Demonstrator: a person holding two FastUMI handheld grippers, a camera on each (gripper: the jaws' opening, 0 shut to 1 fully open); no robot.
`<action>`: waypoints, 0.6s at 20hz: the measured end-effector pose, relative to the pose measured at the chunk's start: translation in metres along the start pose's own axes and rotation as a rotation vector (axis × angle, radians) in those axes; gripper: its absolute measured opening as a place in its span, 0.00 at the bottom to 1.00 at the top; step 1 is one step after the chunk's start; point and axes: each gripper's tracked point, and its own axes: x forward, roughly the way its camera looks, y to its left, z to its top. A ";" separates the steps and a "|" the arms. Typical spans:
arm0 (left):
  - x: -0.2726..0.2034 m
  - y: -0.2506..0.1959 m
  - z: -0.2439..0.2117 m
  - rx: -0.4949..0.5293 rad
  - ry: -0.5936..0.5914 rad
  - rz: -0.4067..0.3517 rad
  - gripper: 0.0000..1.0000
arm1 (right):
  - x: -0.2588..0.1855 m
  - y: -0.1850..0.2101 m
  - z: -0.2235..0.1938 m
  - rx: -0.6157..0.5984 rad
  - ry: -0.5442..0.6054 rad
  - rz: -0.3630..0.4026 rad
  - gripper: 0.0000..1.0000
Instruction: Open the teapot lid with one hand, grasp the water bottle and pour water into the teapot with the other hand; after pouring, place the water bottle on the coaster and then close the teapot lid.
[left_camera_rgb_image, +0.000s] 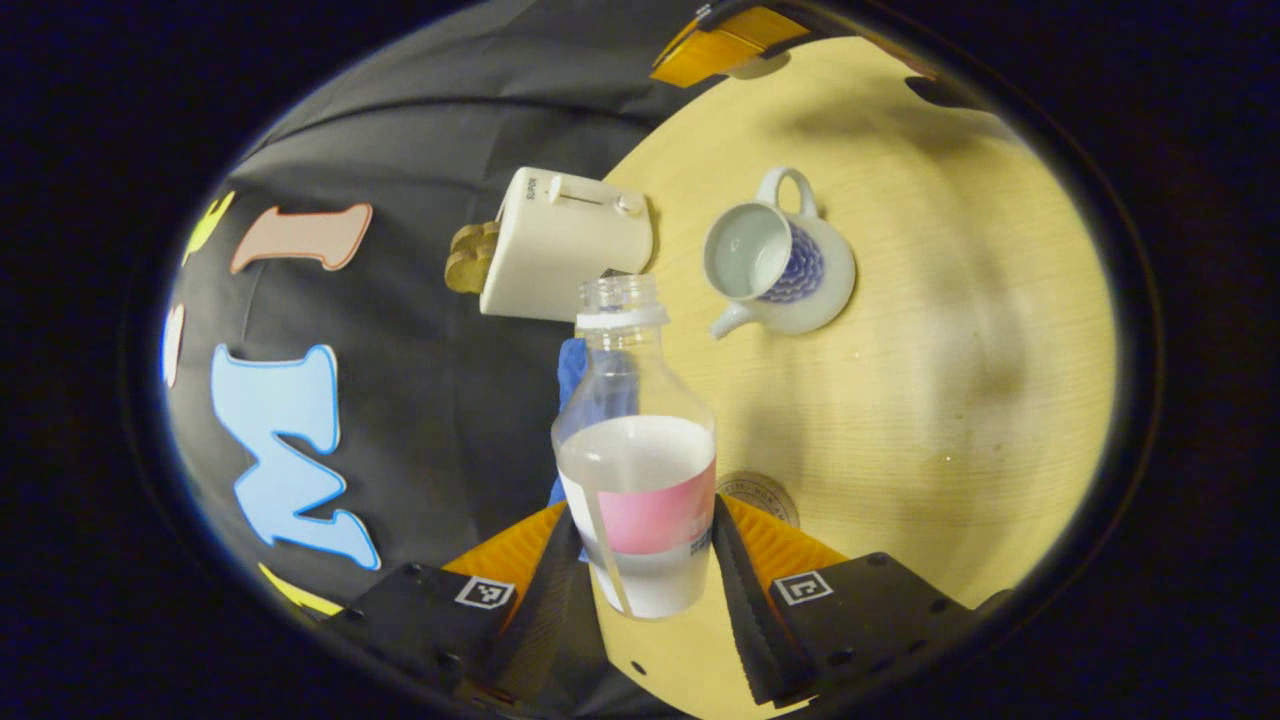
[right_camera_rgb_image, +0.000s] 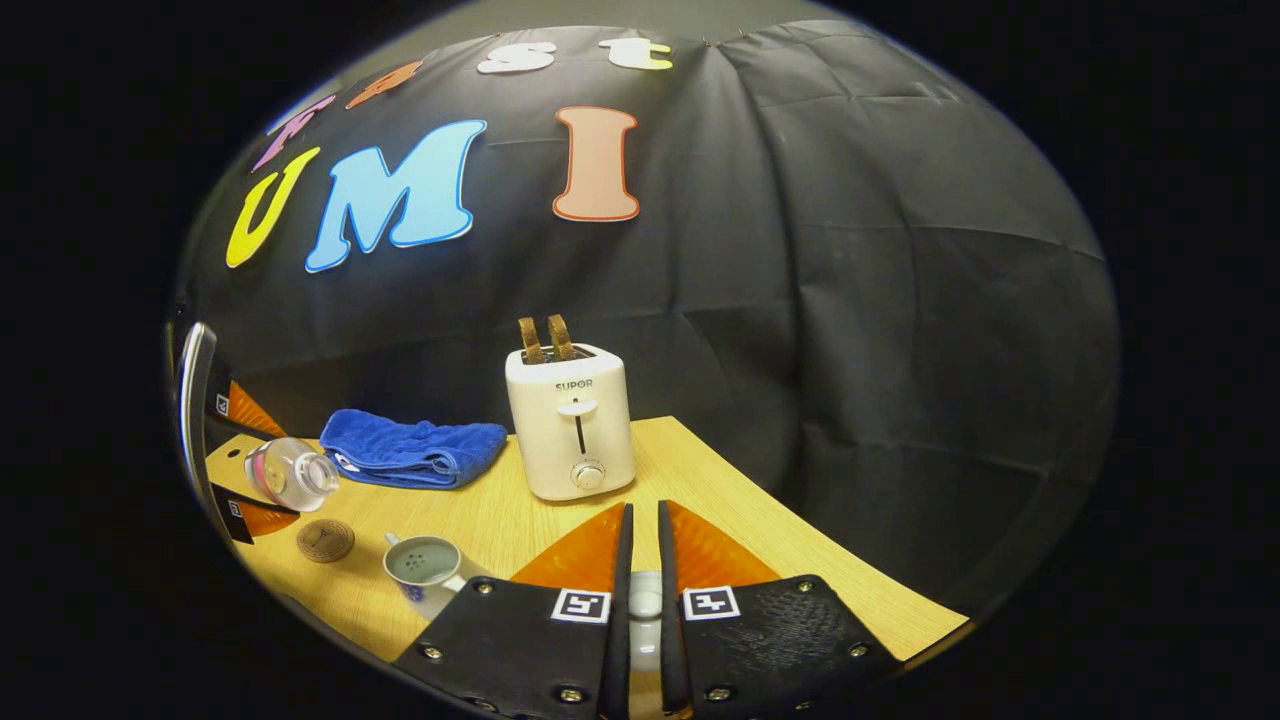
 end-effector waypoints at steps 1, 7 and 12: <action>0.000 -0.001 -0.001 0.025 0.011 -0.011 0.82 | 0.000 -0.002 0.001 0.001 0.001 -0.005 0.12; -0.001 -0.001 0.007 0.191 0.043 -0.007 0.82 | -0.002 -0.002 0.001 0.007 0.001 -0.010 0.12; 0.007 0.006 0.019 0.342 0.077 0.000 0.82 | -0.002 -0.001 0.001 0.025 0.003 -0.002 0.12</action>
